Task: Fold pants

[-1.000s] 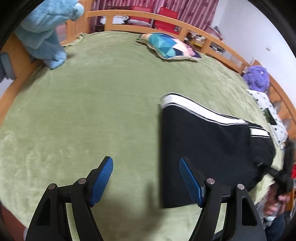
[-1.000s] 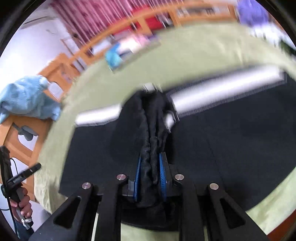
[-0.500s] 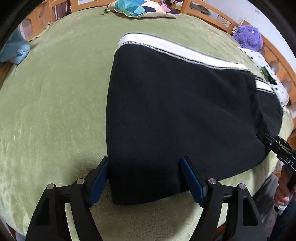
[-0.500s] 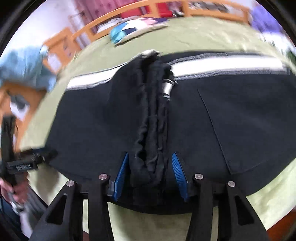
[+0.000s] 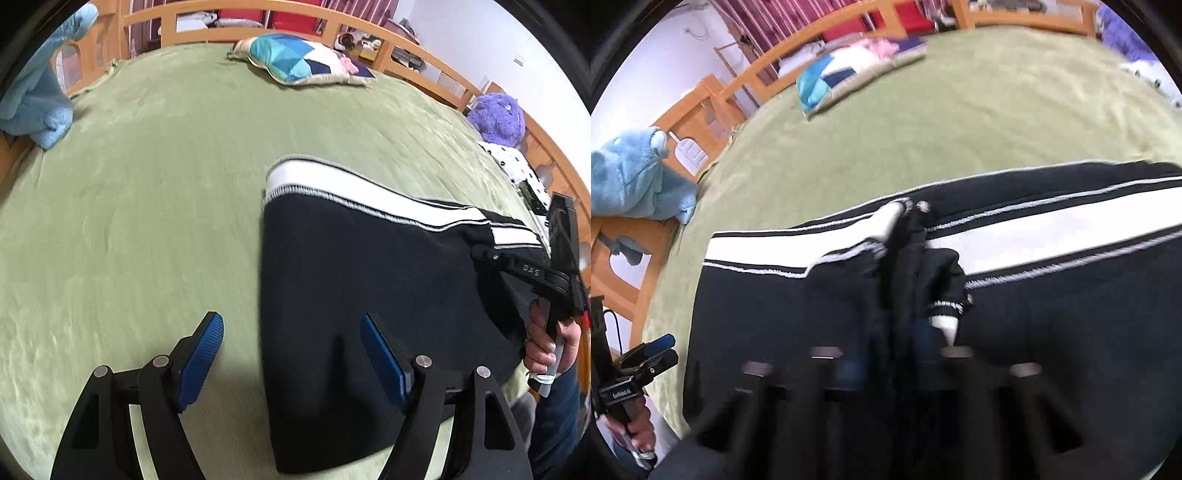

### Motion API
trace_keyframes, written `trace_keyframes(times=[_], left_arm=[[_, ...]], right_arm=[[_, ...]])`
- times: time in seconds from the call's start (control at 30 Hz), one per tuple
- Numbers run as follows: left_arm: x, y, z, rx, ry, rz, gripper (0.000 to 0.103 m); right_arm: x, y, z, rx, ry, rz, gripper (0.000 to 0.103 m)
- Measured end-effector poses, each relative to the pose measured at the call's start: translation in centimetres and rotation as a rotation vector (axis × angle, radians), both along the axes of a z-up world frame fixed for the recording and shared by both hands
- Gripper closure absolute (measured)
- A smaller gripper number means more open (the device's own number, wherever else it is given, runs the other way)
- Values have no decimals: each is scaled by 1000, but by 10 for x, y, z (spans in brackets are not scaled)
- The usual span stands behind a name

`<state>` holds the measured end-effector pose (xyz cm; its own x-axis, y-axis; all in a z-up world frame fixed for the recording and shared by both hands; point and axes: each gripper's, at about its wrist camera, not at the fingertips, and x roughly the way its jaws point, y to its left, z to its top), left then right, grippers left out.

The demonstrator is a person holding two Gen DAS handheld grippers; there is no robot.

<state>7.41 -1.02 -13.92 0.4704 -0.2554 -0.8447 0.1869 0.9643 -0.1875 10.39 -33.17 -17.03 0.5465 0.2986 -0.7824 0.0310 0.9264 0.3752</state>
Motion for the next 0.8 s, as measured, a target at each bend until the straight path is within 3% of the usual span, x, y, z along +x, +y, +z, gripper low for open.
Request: trace_keyframes(times=[0.13,0.3,0.33,0.43,0.57,0.67,0.8], left_arm=[[19,-2,-3,9,-11,2,29],[37,-8,-10,-1,16,3,29],[40,-11,-11,5,17,6,29],[49,-15,-18,-10,36,7,29],[60,-17,-30,-22,62,9,31],[67,-18,-43,-39,98,5,38],[70,-24,-49,-47,89,-4,40]], right_arm=[[-6,-13,17,55,-127,-20,91],[1,-13,-9,23,7,23,83],[-2,-14,-6,29,-5,29,78],[-34,-32,14,-17,-66,2,53],[-91,-94,30,-106,-112,-149,49],[-134,-159,32,-223,-88,-352,49],[-160,-225,19,-210,-30,-521,37]])
